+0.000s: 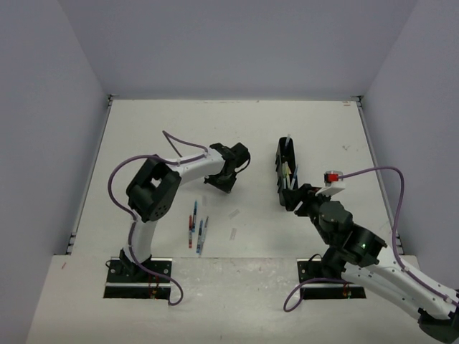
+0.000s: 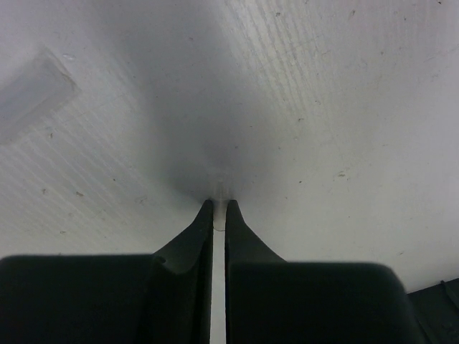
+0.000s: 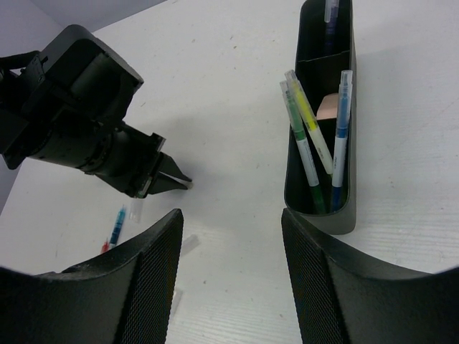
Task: Sort the stationery into containers
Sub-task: Pick up the pen cap from the center of the board, then pick up the pen from the corner of the board.
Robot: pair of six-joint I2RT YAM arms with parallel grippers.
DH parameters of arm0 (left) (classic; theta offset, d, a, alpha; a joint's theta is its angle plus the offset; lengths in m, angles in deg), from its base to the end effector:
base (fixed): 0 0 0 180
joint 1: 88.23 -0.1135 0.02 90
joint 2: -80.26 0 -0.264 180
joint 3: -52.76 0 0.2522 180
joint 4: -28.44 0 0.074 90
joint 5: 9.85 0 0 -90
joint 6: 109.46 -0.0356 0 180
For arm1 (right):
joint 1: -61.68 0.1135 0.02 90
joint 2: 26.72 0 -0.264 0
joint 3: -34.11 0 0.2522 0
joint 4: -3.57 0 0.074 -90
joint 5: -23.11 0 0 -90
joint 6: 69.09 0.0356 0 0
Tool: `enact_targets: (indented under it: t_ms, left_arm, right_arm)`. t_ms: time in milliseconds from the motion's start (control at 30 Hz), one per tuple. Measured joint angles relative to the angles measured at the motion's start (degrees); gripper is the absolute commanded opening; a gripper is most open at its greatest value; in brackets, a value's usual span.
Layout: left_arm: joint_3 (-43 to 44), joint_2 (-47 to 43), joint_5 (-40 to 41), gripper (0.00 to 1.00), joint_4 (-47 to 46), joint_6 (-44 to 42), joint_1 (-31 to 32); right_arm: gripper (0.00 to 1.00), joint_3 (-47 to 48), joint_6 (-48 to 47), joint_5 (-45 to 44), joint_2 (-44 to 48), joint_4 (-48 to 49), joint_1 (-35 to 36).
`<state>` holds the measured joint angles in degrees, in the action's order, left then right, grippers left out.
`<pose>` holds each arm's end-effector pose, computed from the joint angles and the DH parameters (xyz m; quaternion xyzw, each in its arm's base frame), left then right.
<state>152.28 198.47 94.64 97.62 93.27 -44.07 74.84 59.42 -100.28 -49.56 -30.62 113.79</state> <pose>0.2844 -0.2637 0.1569 -0.5607 0.8182 0.0072 0.1272 0.0869 0.0797 0.2643 0.0803 0.7815 0.2467 0.5674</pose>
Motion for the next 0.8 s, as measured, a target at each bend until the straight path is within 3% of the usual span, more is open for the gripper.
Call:
enact_targets:
  t_ms: [67, 100, 267, 333, 433, 567, 633, 767, 800]
  left_arm:
    - [-1.95, -1.36, 0.48, 0.0, -2.07, -0.75, -0.11]
    - [-2.81, -2.01, 1.1, 0.0, -2.92, -1.64, -0.11]
    - [-5.96, -10.65, 10.43, 0.0, -4.62, -16.18, -0.2]
    - [-8.32, -20.21, 15.26, 0.0, -6.57, -25.14, -0.2]
    - [-14.19, -41.53, 19.19, 0.0, -11.67, -42.06, -0.22]
    - [-20.39, -67.58, 22.3, 0.0, -16.48, -59.75, -0.26]
    - [-22.9, -76.33, 23.54, 0.0, -16.16, -65.4, -0.33]
    - [-31.61, -84.52, 23.34, 0.0, -15.63, -72.87, -0.54]
    - [-34.16, -85.65, 23.26, 0.0, -15.31, -73.89, -0.54]
  right_arm:
    - [0.94, -0.53, -0.65, 0.83, 0.54, 0.96, -0.01]
    - [0.99, -0.89, -1.22, 1.71, 0.71, 1.77, -0.02]
    - [0.99, -1.52, -4.82, 12.53, -1.55, 5.52, -0.04]
    - [0.89, -0.36, -4.95, 18.16, -5.26, 6.35, -0.04]
    - [0.79, 2.52, -2.13, 24.73, -13.29, 7.2, 0.19]
    - [0.72, 10.24, 6.4, 21.31, -29.57, 4.5, 5.88]
    - [0.67, 13.76, 9.9, 19.38, -37.07, 3.94, 9.3]
    - [0.54, 23.33, 16.88, 14.57, -51.76, -0.03, 15.09]
    - [0.41, 26.71, 18.64, 12.95, -55.85, -1.65, 16.67]
